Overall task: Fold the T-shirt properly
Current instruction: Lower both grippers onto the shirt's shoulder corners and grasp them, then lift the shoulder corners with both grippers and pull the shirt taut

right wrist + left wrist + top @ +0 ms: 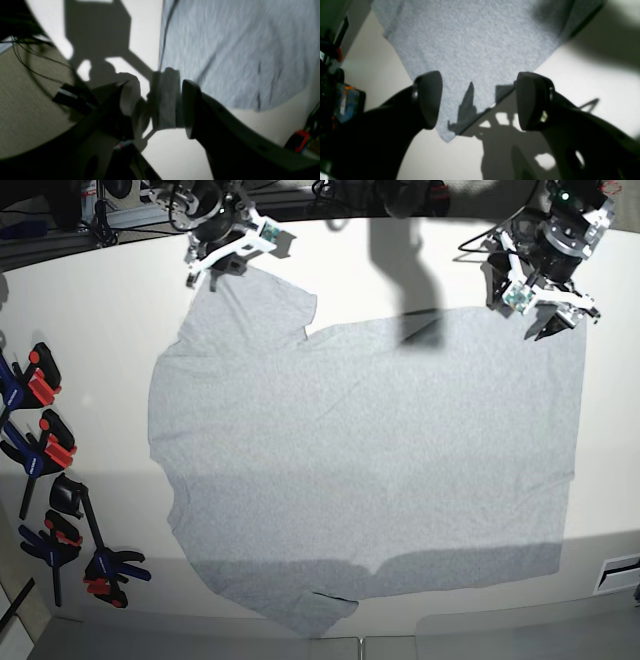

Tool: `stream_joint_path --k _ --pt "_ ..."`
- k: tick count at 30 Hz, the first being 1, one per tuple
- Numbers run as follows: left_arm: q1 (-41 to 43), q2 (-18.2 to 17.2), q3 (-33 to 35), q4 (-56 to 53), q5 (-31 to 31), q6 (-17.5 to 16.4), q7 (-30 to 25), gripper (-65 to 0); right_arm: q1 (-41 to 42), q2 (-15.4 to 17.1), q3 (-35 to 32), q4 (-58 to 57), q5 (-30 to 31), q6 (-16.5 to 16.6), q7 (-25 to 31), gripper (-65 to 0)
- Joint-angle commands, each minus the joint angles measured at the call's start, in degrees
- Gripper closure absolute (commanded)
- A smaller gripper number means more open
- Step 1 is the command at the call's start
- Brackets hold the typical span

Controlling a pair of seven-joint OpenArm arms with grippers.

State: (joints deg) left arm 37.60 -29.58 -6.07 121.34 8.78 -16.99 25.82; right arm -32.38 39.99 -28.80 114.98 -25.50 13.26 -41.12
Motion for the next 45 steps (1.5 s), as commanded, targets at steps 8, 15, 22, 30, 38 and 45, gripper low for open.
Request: stream_joint_path --k 8,15,22,30,38,45 --pt "0.17 -0.63 -0.42 0.90 -0.26 0.50 -1.88 -42.7 2.32 0.66 0.83 -4.94 -1.57 -0.48 1.25 -25.9" --pt "0.20 -0.63 -0.42 0.90 -0.26 0.35 -1.84 -40.6 4.74 0.63 0.74 -7.87 1.05 -1.75 2.82 -14.9" --pt "0.31 -0.85 -0.42 0.87 -0.26 0.33 1.51 -38.0 4.74 0.50 0.61 -7.85 1.68 -1.70 3.17 0.0" --pt "0.17 -5.22 -0.22 -8.24 0.48 0.28 1.55 -38.0 4.74 0.50 0.61 -7.85 1.70 -1.73 3.19 0.0" --pt "-3.41 -5.86 -0.20 -21.31 9.18 0.50 -3.76 -38.0 4.74 0.50 0.61 -7.80 1.70 -1.77 3.28 0.0" --pt "-9.62 -6.32 -0.07 -28.81 9.14 0.42 -4.22 -38.0 4.74 0.50 0.61 -7.72 1.70 -1.79 3.45 0.0"
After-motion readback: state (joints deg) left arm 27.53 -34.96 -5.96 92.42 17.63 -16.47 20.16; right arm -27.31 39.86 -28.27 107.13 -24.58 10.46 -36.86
